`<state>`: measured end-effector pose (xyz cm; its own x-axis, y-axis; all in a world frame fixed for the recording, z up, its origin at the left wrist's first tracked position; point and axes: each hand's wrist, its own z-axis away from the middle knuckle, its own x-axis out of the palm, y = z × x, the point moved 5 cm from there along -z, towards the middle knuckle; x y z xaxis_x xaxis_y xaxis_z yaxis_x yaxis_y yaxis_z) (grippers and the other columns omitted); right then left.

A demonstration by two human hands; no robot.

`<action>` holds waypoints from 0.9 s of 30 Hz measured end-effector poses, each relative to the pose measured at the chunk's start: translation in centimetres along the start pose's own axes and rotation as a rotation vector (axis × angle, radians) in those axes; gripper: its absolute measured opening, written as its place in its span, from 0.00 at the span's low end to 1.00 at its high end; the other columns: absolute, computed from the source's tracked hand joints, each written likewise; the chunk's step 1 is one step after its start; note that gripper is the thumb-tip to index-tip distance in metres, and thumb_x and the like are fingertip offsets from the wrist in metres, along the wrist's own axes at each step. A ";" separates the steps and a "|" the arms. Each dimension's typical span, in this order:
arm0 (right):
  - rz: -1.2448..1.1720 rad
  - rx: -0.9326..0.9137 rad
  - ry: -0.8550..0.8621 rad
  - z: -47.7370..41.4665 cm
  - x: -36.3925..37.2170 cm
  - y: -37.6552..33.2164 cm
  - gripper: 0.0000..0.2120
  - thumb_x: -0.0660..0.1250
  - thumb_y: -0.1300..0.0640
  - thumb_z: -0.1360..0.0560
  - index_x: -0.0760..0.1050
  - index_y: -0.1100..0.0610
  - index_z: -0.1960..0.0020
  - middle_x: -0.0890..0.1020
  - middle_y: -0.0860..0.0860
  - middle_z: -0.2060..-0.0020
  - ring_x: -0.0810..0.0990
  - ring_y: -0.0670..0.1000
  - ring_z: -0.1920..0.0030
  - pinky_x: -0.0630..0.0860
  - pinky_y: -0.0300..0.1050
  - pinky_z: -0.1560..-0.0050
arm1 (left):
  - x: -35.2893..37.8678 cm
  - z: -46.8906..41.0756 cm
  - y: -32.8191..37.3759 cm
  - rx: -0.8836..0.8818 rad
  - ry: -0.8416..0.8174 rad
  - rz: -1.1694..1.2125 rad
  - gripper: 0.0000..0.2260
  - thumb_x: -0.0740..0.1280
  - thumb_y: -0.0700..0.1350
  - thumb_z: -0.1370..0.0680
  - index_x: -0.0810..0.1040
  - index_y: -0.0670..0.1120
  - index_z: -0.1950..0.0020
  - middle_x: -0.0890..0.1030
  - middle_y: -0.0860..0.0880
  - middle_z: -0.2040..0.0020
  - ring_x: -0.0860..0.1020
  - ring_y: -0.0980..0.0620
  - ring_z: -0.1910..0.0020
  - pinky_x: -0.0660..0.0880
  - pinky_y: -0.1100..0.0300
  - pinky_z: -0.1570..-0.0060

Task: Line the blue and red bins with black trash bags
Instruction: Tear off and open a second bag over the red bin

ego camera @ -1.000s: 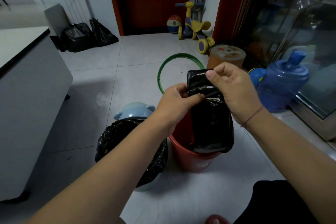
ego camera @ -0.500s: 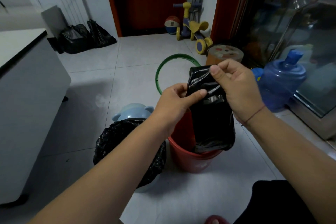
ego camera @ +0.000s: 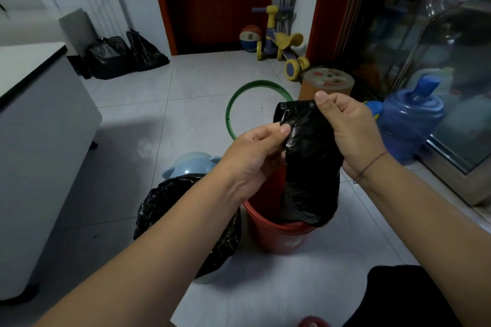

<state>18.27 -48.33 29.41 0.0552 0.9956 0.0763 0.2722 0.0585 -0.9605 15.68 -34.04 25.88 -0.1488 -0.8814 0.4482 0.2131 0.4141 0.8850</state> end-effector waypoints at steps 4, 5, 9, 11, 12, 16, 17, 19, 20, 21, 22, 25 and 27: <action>-0.074 0.142 -0.052 -0.2 0.0 0.7 0.22 0.65 0.40 0.31 0.78 0.61 0.57 0.84 0.56 0.63 0.83 0.52 0.60 0.80 0.44 0.57 | 0.2 0.3 0.6 -0.030 -0.055 0.034 0.10 0.65 0.44 0.24 0.79 0.39 0.48 0.82 0.46 0.60 0.78 0.54 0.63 0.77 0.62 0.55; -0.119 0.195 -0.069 -0.2 0.1 0.9 0.24 0.65 0.38 0.33 0.77 0.60 0.56 0.84 0.55 0.63 0.83 0.51 0.60 0.80 0.44 0.58 | 0.1 0.3 0.8 -0.033 -0.044 0.050 0.13 0.64 0.44 0.23 0.77 0.36 0.43 0.80 0.44 0.56 0.77 0.52 0.59 0.76 0.60 0.52; -0.205 0.246 -0.204 0.4 1.0 1.0 0.18 0.69 0.48 0.34 0.78 0.64 0.55 0.85 0.57 0.61 0.84 0.52 0.60 0.81 0.42 0.59 | -0.3 0.5 0.8 -0.047 -0.059 0.073 0.18 0.61 0.42 0.21 0.72 0.35 0.34 0.79 0.44 0.54 0.78 0.52 0.59 0.77 0.60 0.54; -0.181 0.209 -0.216 0.6 1.3 1.0 0.13 0.70 0.53 0.34 0.76 0.64 0.58 0.84 0.55 0.64 0.82 0.50 0.64 0.80 0.40 0.62 | -0.3 0.5 0.8 -0.055 -0.091 0.060 0.15 0.63 0.42 0.23 0.76 0.37 0.39 0.81 0.44 0.53 0.79 0.51 0.56 0.77 0.59 0.49; -0.177 0.200 -0.217 0.6 1.4 0.9 0.12 0.70 0.54 0.34 0.76 0.63 0.59 0.83 0.55 0.65 0.82 0.49 0.64 0.80 0.39 0.63 | -0.3 0.5 0.8 -0.061 -0.100 0.062 0.14 0.64 0.43 0.23 0.77 0.37 0.41 0.81 0.43 0.51 0.79 0.49 0.52 0.76 0.57 0.45; -0.158 0.203 -0.215 0.5 1.6 1.0 0.16 0.70 0.49 0.34 0.76 0.63 0.57 0.81 0.59 0.60 0.80 0.53 0.60 0.79 0.43 0.58 | 0.2 0.3 0.7 -0.072 -0.104 0.156 0.18 0.67 0.48 0.27 0.79 0.38 0.42 0.83 0.41 0.46 0.81 0.46 0.45 0.77 0.55 0.43; -0.153 0.207 -0.208 0.5 1.7 1.0 0.19 0.70 0.48 0.34 0.77 0.65 0.55 0.81 0.61 0.59 0.80 0.54 0.59 0.80 0.44 0.56 | 0.2 0.3 0.7 -0.071 -0.104 0.187 0.19 0.67 0.49 0.28 0.79 0.39 0.42 0.83 0.41 0.46 0.81 0.47 0.46 0.77 0.55 0.43; -0.150 0.222 -0.213 0.6 1.8 1.1 0.23 0.70 0.47 0.34 0.78 0.67 0.52 0.82 0.61 0.57 0.82 0.55 0.57 0.80 0.46 0.55 | 0.1 0.2 0.5 -0.070 -0.116 0.208 0.20 0.67 0.48 0.27 0.77 0.38 0.39 0.82 0.41 0.45 0.81 0.46 0.45 0.77 0.55 0.42; -0.151 0.233 -0.222 0.7 1.8 1.2 0.24 0.70 0.46 0.34 0.79 0.66 0.52 0.84 0.60 0.57 0.83 0.55 0.58 0.81 0.45 0.56 | 0.0 0.2 0.5 -0.075 -0.123 0.191 0.20 0.66 0.46 0.26 0.76 0.37 0.38 0.81 0.40 0.44 0.80 0.46 0.45 0.76 0.54 0.41; -0.148 0.241 -0.232 0.8 1.9 1.3 0.23 0.70 0.45 0.35 0.79 0.65 0.53 0.84 0.58 0.60 0.83 0.53 0.60 0.81 0.43 0.60 | -0.1 0.2 0.4 -0.082 -0.133 0.162 0.18 0.65 0.44 0.25 0.75 0.37 0.38 0.80 0.41 0.44 0.79 0.46 0.45 0.75 0.55 0.40; -0.137 0.238 -0.235 0.9 1.9 1.3 0.24 0.70 0.45 0.35 0.79 0.66 0.54 0.85 0.56 0.62 0.83 0.52 0.62 0.80 0.41 0.63 | -0.2 0.2 0.3 -0.098 -0.147 0.131 0.16 0.65 0.42 0.25 0.76 0.38 0.40 0.80 0.41 0.45 0.79 0.47 0.47 0.74 0.56 0.41; -0.071 0.181 -0.200 0.8 1.8 1.0 0.36 0.71 0.41 0.37 0.74 0.74 0.50 0.83 0.58 0.65 0.81 0.52 0.65 0.78 0.41 0.65 | 0.0 0.5 0.3 -0.144 -0.201 0.080 0.15 0.67 0.44 0.27 0.78 0.38 0.43 0.81 0.42 0.47 0.80 0.48 0.48 0.76 0.56 0.43; -0.026 0.129 -0.188 0.9 1.9 0.7 0.40 0.71 0.39 0.38 0.71 0.76 0.50 0.80 0.65 0.62 0.78 0.58 0.62 0.75 0.45 0.62 | 0.4 0.6 0.5 -0.145 -0.225 0.060 0.18 0.67 0.47 0.27 0.78 0.37 0.42 0.82 0.42 0.48 0.82 0.47 0.49 0.78 0.57 0.46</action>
<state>17.75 -46.33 28.67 -0.1336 0.9891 0.0618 0.1455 0.0812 -0.9860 15.15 -34.05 26.57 -0.3393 -0.7767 0.5307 0.3617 0.4131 0.8358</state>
